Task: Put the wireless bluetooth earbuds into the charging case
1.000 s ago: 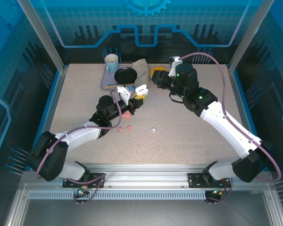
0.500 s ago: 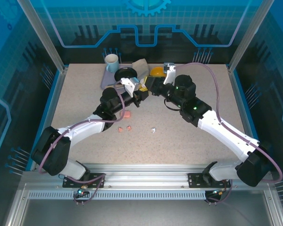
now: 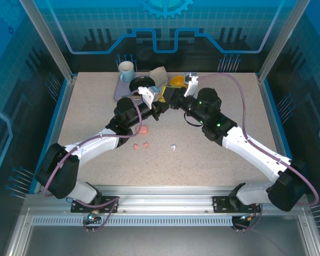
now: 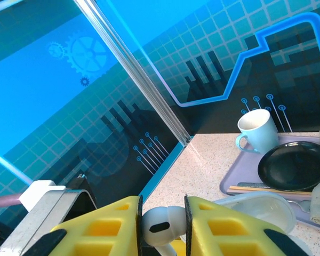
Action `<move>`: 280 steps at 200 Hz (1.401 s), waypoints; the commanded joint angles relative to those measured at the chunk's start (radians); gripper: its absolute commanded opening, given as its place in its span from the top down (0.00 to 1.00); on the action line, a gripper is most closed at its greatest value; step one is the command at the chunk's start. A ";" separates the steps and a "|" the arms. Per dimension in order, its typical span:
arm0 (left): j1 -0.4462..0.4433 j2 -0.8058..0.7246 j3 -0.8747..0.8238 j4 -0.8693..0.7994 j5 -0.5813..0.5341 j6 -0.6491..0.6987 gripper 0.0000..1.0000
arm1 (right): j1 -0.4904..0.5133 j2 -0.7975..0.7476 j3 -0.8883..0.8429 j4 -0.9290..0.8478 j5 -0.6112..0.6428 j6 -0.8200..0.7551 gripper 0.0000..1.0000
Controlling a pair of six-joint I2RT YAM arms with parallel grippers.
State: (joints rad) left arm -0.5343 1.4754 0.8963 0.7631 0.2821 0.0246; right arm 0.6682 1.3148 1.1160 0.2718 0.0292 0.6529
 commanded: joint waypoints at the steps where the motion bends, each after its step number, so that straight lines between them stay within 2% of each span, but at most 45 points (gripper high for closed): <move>1: -0.010 0.012 0.040 0.019 0.005 -0.012 1.00 | 0.014 -0.015 -0.024 0.049 0.030 -0.009 0.75; 196: -0.010 0.007 0.053 0.007 0.002 -0.058 1.00 | 0.039 0.044 -0.075 0.143 0.089 0.006 0.76; 280: -0.010 0.004 0.062 0.005 -0.007 -0.046 1.00 | 0.051 0.017 -0.124 0.139 0.133 -0.014 0.77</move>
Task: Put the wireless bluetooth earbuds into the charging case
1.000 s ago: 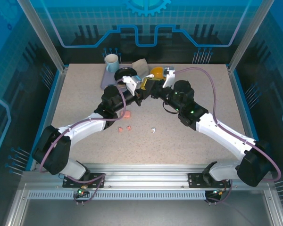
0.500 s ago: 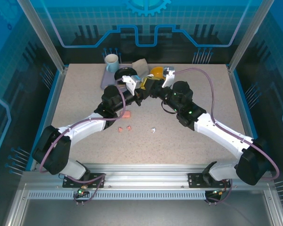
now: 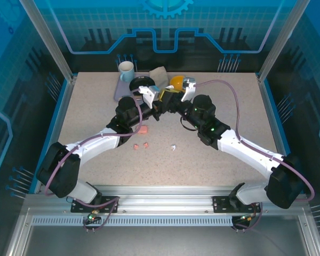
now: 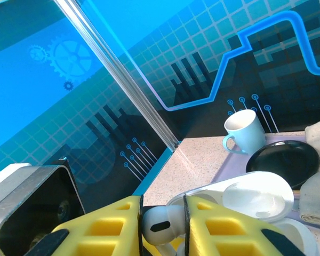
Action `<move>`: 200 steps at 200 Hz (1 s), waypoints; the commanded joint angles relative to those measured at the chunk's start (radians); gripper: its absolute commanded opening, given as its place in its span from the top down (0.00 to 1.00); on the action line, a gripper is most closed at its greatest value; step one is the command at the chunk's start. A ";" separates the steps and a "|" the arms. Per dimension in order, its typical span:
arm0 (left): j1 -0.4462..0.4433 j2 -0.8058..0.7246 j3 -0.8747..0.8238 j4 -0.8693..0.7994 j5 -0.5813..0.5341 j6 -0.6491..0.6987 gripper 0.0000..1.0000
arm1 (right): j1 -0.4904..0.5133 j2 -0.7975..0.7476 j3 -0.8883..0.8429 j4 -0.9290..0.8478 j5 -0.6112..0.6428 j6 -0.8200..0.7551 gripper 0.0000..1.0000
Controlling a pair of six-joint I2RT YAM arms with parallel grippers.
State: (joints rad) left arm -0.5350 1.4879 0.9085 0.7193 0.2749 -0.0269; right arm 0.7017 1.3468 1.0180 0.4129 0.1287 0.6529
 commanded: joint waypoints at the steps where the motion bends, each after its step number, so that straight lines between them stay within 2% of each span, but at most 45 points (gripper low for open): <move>1: -0.009 -0.008 0.050 0.049 0.001 0.005 1.00 | 0.016 -0.016 -0.026 -0.002 0.034 -0.015 0.77; 65: -0.009 -0.013 0.048 0.051 0.013 0.001 1.00 | -0.004 -0.035 -0.030 -0.019 0.050 -0.021 0.77; 200: -0.010 -0.015 0.070 0.050 0.019 0.018 1.00 | -0.004 -0.072 -0.082 -0.009 -0.014 -0.031 0.78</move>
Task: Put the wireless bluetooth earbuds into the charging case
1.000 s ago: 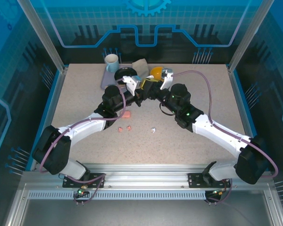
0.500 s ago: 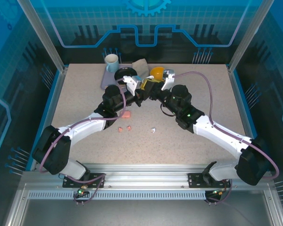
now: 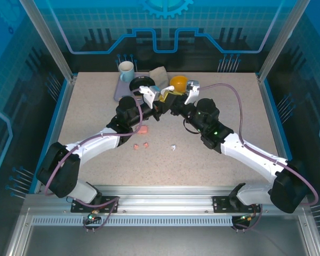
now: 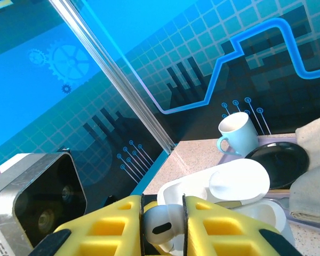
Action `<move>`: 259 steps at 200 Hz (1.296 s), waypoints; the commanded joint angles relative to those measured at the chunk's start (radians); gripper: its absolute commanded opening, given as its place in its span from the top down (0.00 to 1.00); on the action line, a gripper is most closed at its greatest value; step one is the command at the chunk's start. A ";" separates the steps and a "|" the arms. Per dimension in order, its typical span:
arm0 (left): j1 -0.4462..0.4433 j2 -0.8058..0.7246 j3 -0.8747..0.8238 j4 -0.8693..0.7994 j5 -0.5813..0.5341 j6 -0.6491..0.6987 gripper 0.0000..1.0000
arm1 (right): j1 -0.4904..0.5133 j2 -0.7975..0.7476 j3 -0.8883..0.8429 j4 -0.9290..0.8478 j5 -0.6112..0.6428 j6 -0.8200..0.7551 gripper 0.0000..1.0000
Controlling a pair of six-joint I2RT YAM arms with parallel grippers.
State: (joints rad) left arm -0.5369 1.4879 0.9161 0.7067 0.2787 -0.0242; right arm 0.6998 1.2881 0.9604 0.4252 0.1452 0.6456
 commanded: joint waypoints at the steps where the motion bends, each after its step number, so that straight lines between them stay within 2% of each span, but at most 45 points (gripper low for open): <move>1: -0.008 -0.015 0.062 0.062 0.015 0.015 1.00 | -0.002 -0.013 -0.024 -0.021 -0.032 -0.024 0.78; 40: -0.008 -0.016 0.064 0.060 0.018 0.017 1.00 | 0.000 0.000 -0.009 -0.028 -0.079 -0.045 0.78; 96: -0.007 -0.025 0.061 0.054 0.022 0.022 1.00 | 0.003 0.003 -0.010 -0.054 -0.067 -0.073 0.77; 198: -0.008 -0.024 0.039 0.060 0.024 0.010 1.00 | -0.032 -0.005 0.057 -0.128 -0.046 -0.042 0.57; 259: -0.008 -0.037 0.018 0.044 0.023 0.022 1.00 | -0.042 0.001 0.085 -0.144 -0.045 -0.029 0.56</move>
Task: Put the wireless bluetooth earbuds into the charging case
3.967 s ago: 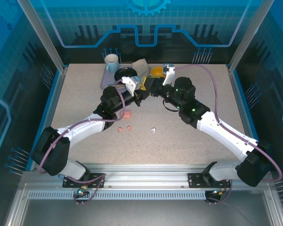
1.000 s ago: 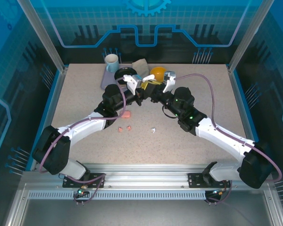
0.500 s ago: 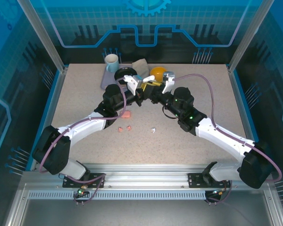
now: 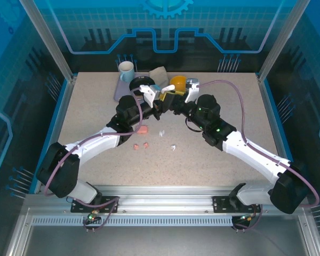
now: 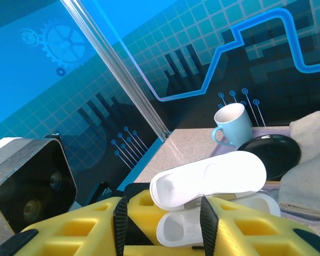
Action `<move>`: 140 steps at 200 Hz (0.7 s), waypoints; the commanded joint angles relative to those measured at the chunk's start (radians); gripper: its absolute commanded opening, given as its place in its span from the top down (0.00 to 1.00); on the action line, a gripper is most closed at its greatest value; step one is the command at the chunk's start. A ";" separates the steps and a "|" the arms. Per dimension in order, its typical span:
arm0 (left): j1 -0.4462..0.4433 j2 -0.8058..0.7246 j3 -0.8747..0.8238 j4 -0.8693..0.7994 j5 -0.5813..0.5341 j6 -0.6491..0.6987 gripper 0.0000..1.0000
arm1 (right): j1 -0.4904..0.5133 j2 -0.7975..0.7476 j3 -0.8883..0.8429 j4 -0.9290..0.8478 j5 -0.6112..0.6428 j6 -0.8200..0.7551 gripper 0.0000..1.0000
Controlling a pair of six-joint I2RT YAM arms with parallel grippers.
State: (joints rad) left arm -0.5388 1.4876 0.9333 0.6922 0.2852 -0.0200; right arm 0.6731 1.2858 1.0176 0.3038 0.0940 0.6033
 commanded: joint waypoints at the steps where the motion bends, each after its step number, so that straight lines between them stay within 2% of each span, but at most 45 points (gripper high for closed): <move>1: -0.006 -0.036 0.000 0.057 0.017 0.018 1.00 | -0.015 0.003 0.027 -0.022 0.007 0.013 0.56; 35: -0.007 -0.036 -0.009 0.026 -0.025 0.023 1.00 | -0.032 -0.024 0.032 -0.077 0.007 0.036 0.56; 54: -0.005 -0.048 -0.042 0.024 -0.116 0.029 1.00 | -0.050 -0.078 0.004 -0.141 0.024 0.068 0.55; 84: 0.008 -0.085 -0.086 0.011 -0.242 0.021 1.00 | -0.060 -0.147 -0.049 -0.336 0.031 0.106 0.46; 118: 0.039 -0.139 -0.112 -0.040 -0.257 -0.010 1.00 | -0.033 -0.067 -0.068 -0.547 -0.062 0.146 0.44; 140: 0.051 -0.184 -0.138 -0.055 -0.270 -0.032 1.00 | 0.032 0.047 -0.049 -0.636 -0.046 0.223 0.44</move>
State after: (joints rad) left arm -0.5026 1.3739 0.8234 0.6445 0.0612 -0.0254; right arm 0.6415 1.2236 0.9787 -0.1394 0.0711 0.7380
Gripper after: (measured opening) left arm 0.235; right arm 0.561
